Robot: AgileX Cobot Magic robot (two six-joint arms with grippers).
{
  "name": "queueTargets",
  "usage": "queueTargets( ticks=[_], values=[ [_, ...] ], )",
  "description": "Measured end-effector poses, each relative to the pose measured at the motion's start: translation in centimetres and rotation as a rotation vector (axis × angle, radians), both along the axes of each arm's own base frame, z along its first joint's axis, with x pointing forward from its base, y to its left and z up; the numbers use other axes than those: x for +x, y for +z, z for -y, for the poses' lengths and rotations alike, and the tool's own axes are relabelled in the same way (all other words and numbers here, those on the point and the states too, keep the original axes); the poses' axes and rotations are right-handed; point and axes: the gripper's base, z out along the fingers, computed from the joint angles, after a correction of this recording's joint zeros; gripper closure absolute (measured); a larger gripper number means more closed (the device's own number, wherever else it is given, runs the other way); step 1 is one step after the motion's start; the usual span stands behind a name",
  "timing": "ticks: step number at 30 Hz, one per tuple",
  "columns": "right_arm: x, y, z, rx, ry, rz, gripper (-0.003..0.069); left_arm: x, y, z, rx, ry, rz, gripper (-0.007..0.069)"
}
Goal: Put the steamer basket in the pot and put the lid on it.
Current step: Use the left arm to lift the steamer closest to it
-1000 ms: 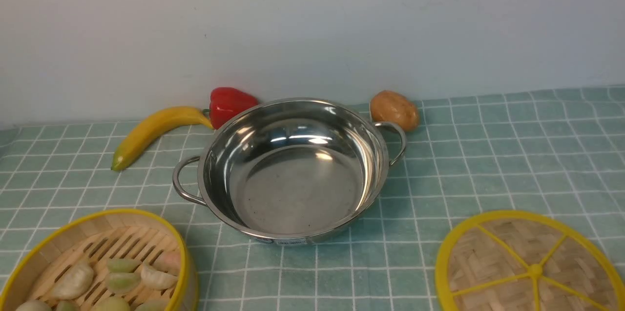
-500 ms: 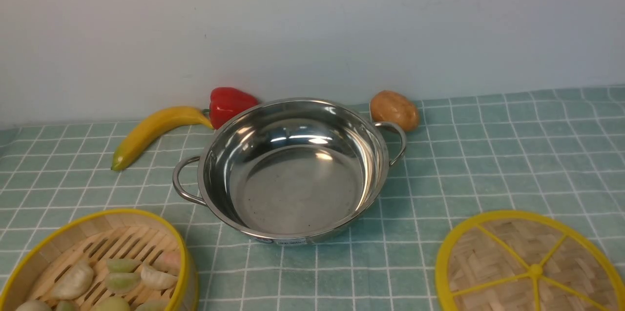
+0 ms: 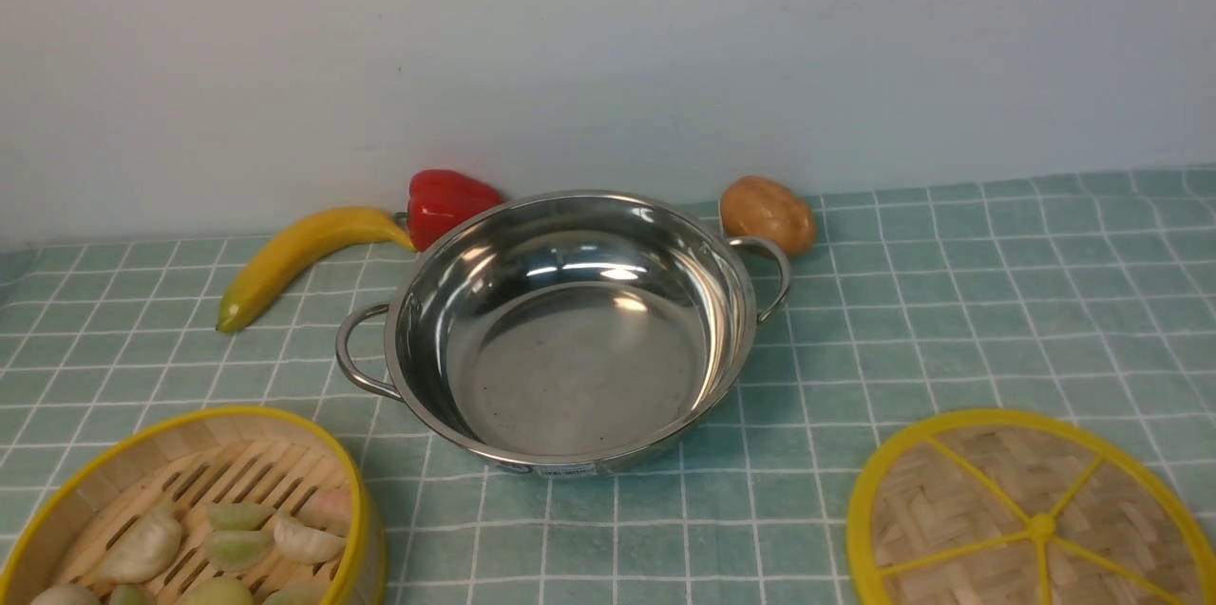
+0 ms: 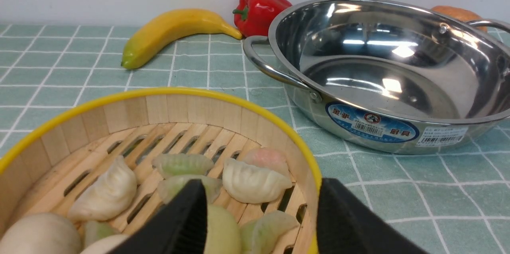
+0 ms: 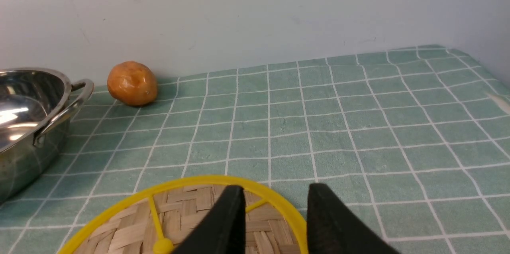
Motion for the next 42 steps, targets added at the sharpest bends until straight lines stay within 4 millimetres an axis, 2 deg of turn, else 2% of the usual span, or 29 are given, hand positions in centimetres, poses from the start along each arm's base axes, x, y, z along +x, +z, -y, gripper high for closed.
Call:
queueTargets(
  ticks=[18,24,29,36,38,42],
  values=[
    [0.0,0.0,0.0,0.0,0.0,0.0,0.0419,0.1,0.2,0.0,-0.007,0.005,0.021,0.0267],
    [0.0,0.0,0.0,0.0,0.0,0.0,0.0419,0.1,0.7,0.2,-0.198,0.022,0.047,0.0267],
    [0.0,0.0,0.0,0.0,0.0,0.0,0.0419,0.3,1.5,0.1,-0.27,0.045,0.131,0.0267],
    [0.0,0.0,0.0,0.0,0.0,0.0,0.0419,0.3,3.0,-0.2,-0.498,0.088,0.235,0.0267],
    [0.0,0.0,0.0,0.0,0.0,0.0,0.0419,-0.1,4.7,0.1,-0.502,0.045,0.23,0.0267],
    [0.0,0.0,0.0,0.0,0.0,0.0,0.0419,-2.1,8.8,1.3,-0.371,-0.098,0.16,0.0267]
  ],
)
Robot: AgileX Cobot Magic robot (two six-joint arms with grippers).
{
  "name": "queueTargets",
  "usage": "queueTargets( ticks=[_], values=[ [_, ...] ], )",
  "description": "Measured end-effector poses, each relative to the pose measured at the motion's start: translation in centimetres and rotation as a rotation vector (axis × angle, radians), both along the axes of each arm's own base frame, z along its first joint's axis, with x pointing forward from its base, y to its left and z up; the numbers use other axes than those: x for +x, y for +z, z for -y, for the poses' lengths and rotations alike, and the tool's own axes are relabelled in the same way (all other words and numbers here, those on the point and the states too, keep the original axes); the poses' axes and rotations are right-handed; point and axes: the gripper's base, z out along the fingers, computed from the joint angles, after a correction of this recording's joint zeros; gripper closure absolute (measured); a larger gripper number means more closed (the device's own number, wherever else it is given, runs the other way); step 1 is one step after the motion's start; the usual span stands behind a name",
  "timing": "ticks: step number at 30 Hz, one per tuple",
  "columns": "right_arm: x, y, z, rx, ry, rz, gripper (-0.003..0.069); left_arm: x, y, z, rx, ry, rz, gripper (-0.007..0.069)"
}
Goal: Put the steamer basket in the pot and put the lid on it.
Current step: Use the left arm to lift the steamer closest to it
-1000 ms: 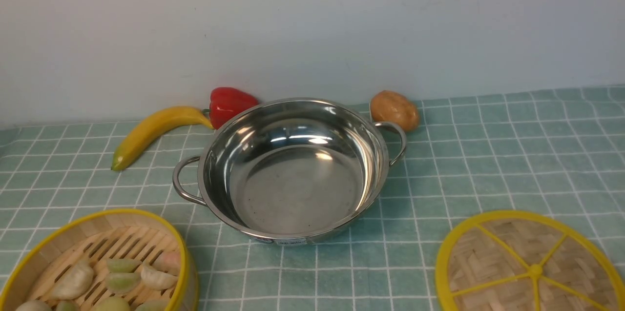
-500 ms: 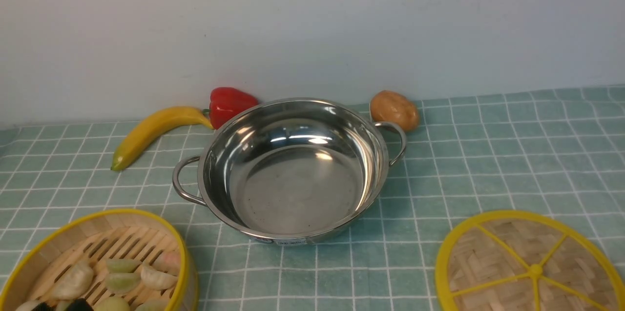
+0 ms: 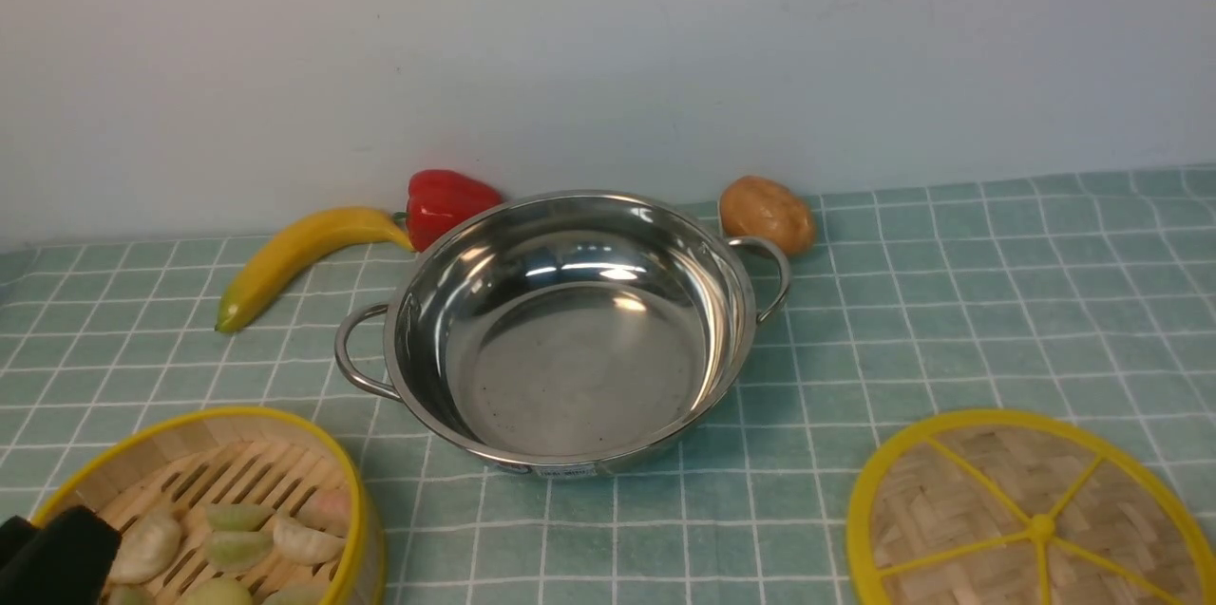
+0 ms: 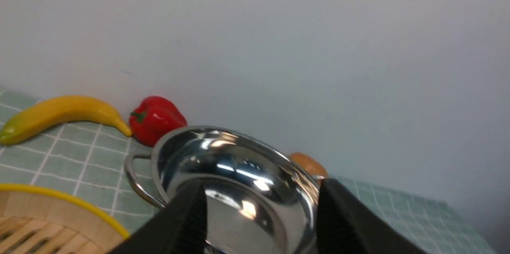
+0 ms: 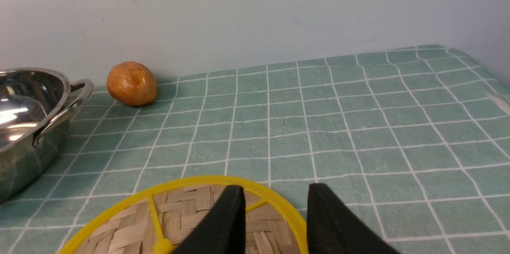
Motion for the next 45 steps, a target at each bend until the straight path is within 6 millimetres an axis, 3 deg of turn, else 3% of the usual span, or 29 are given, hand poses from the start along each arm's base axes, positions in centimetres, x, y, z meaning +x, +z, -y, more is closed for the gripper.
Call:
queueTargets(
  ticks=[5,7,9,11,14,20,26,33,38,45],
  values=[
    [0.0,0.0,0.0,0.0,0.0,0.0,0.0419,-1.4,2.8,1.0,0.13,-0.142,-0.176,0.0267],
    [0.0,0.0,0.0,0.0,0.0,0.0,0.0419,-1.3,3.7,1.2,0.237,-0.21,-0.339,0.0267],
    [0.0,0.0,0.0,0.0,0.0,0.0,0.0419,-1.1,4.2,1.2,0.289,-0.229,-0.388,0.0267],
    [0.0,0.0,0.0,0.0,0.0,0.0,0.0419,0.3,4.9,0.9,0.44,-0.276,-0.515,0.0267],
    [0.0,0.0,0.0,0.0,0.0,0.0,0.0419,1.9,5.1,0.7,0.535,-0.312,-0.591,0.0267],
    [0.0,0.0,0.0,0.0,0.0,0.0,0.0419,7.0,3.6,0.7,0.636,-0.422,-0.813,0.0267],
    [0.0,0.0,0.0,0.0,0.0,0.0,0.0419,11.4,0.4,0.9,0.631,-0.518,-1.041,0.0267],
    [0.0,0.0,0.0,0.0,0.0,0.0,0.0419,15.8,-0.9,1.1,0.62,-0.511,-1.089,0.0267],
    [0.0,0.0,0.0,0.0,0.0,0.0,0.0419,17.7,-0.8,1.2,0.628,-0.512,-1.074,0.0267],
    [0.0,0.0,0.0,0.0,0.0,0.0,0.0419,18.7,-2.2,1.8,0.687,-0.589,-1.082,0.0267]
  ],
)
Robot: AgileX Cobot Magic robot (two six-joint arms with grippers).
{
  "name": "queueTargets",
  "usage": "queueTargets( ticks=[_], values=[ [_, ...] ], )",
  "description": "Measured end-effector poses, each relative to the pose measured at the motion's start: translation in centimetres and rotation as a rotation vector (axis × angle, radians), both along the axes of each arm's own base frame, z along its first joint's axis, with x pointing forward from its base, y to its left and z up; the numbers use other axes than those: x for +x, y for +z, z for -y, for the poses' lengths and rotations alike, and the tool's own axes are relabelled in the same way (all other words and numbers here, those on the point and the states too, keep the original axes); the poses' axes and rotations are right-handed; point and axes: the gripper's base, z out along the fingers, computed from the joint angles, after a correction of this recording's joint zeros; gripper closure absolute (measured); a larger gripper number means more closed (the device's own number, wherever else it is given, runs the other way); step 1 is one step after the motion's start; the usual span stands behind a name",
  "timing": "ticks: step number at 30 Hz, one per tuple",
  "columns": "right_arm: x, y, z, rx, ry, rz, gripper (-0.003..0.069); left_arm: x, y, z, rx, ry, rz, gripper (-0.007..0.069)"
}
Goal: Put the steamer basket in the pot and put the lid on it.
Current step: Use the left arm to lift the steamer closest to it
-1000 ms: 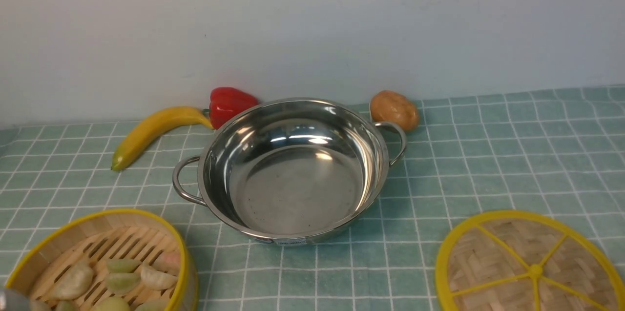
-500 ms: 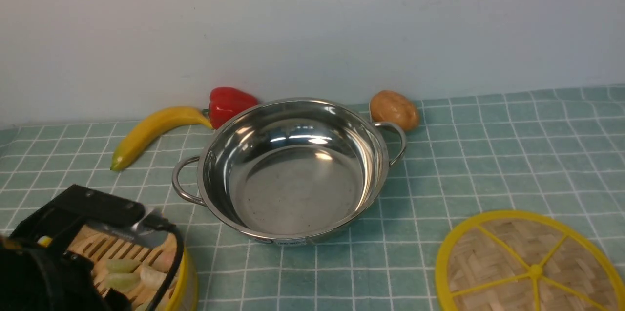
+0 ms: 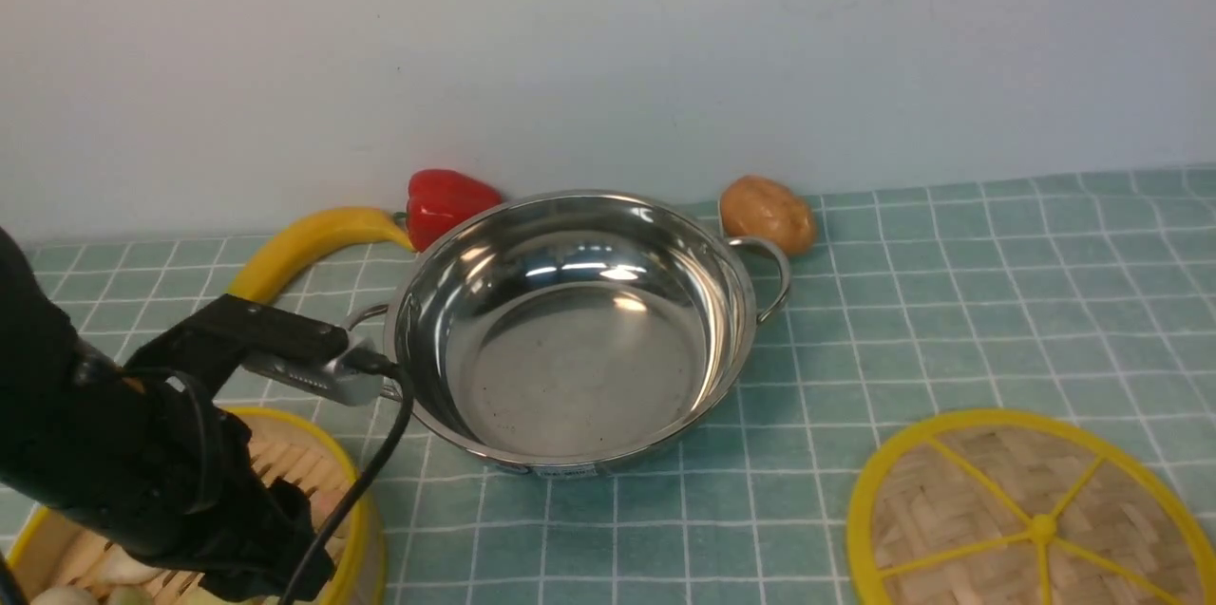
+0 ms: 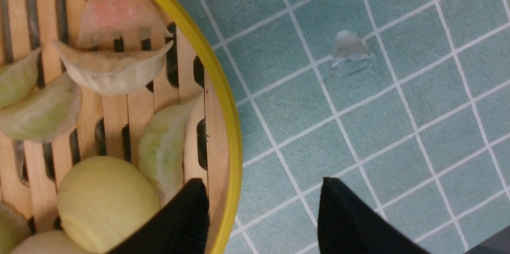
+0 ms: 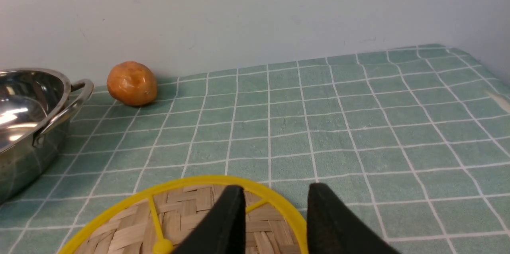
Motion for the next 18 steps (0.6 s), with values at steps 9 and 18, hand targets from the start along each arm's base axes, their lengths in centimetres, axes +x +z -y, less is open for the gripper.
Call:
queueTargets(
  ticks=[9,18],
  values=[
    [0.0,0.0,0.0,0.0,0.0,0.0,0.0419,1.1,-2.1,1.5,0.092,-0.054,-0.035,0.0267],
    [0.0,0.0,0.0,0.0,0.0,0.0,0.0419,2.2,-3.7,1.5,0.119,0.023,-0.063,0.0267]
  ],
)
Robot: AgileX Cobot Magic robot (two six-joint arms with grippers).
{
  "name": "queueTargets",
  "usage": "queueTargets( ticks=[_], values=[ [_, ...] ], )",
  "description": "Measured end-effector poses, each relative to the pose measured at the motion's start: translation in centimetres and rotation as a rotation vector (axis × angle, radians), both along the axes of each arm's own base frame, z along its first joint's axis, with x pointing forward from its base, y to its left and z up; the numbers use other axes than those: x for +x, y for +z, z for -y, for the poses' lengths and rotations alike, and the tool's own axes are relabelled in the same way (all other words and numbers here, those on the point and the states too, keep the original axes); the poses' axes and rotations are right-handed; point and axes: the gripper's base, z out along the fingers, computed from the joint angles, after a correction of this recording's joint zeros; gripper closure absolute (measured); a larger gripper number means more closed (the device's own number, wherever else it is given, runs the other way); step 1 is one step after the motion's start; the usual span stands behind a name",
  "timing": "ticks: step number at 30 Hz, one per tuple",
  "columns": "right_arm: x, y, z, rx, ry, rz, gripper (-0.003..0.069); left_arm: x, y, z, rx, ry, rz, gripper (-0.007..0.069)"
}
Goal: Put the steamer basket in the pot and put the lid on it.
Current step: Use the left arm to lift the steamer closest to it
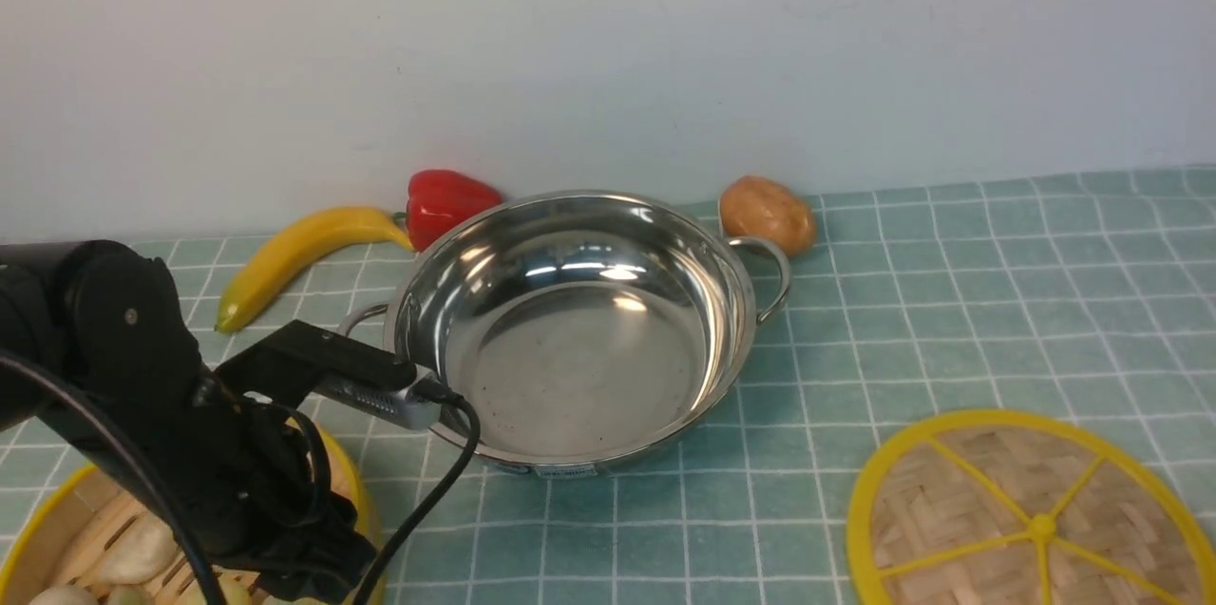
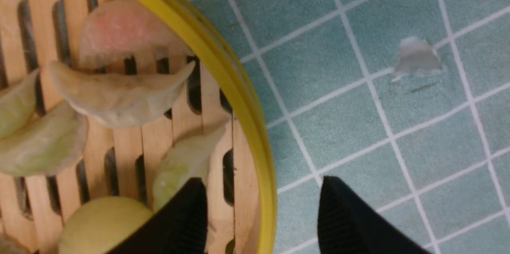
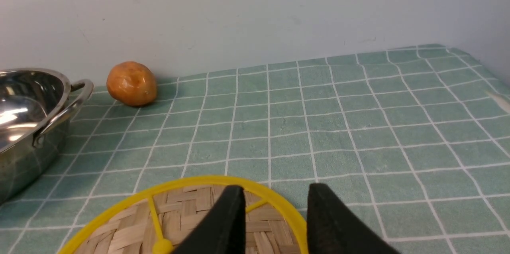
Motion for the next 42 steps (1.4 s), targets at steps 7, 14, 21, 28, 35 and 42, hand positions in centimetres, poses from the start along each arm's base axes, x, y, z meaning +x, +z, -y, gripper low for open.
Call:
queueTargets(
  ticks=[7,14,21,28,35,42],
  values=[
    [0.0,0.0,0.0,0.0,0.0,0.0,0.0419,0.7,-1.4,0.3,0.0,0.004,-0.023,0.0267],
    [0.0,0.0,0.0,0.0,0.0,0.0,0.0419,1.3,-2.7,0.4,0.006,0.008,-0.043,0.0267],
    [0.0,0.0,0.0,0.0,0.0,0.001,0.0419,1.8,-3.4,0.5,0.004,0.015,-0.043,0.0267],
    [0.0,0.0,0.0,0.0,0.0,0.001,0.0419,1.9,-4.2,0.5,0.007,0.016,-0.067,0.0267],
    [0.0,0.0,0.0,0.0,0.0,0.001,0.0419,2.2,-3.9,0.9,-0.027,0.042,-0.061,0.0269],
    [0.0,0.0,0.0,0.0,0.0,0.001,0.0419,2.5,-3.6,0.9,-0.03,0.039,-0.057,0.0361]
  ],
)
